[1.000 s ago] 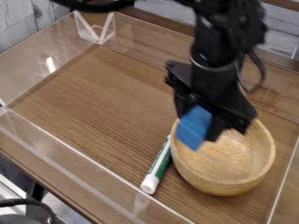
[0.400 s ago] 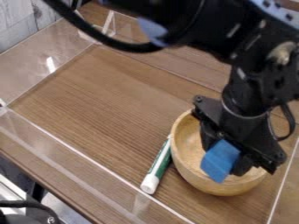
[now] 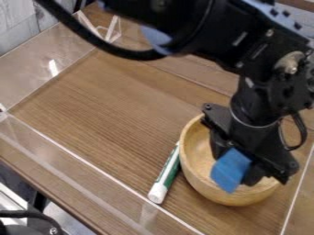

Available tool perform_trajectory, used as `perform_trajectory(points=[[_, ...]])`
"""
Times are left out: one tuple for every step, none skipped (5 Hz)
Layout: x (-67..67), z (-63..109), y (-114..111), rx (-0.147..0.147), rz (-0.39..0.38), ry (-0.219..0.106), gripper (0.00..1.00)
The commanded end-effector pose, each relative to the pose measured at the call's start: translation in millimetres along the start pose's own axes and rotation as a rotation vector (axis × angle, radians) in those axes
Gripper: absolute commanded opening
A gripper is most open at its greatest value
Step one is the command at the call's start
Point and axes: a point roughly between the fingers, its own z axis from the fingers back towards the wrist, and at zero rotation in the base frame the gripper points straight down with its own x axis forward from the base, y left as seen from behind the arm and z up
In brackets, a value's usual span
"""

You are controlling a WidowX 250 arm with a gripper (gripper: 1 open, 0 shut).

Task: Put the blue block in the brown bowl

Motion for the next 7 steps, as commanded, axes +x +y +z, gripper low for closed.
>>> perform_trajectory(points=[[13.2,17.9,4.3,-0.017,0.025,-0.058,0.00],[15.4,21.9,7.0,-0.020,0.034,-0.058,0.00],[17.6,24.5,8.6,-0.022,0.045,-0.061,0.00],[18.8,24.6,8.4,-0.026,0.056,-0.064,1.00],[18.9,27.2,10.5,-0.033,0.065,-0.063,1.00],[20.3,34.2,14.7,-0.041,0.080,-0.063,1.00],[25.3,49.2,22.0,-0.043,0.096,-0.079,1.00]])
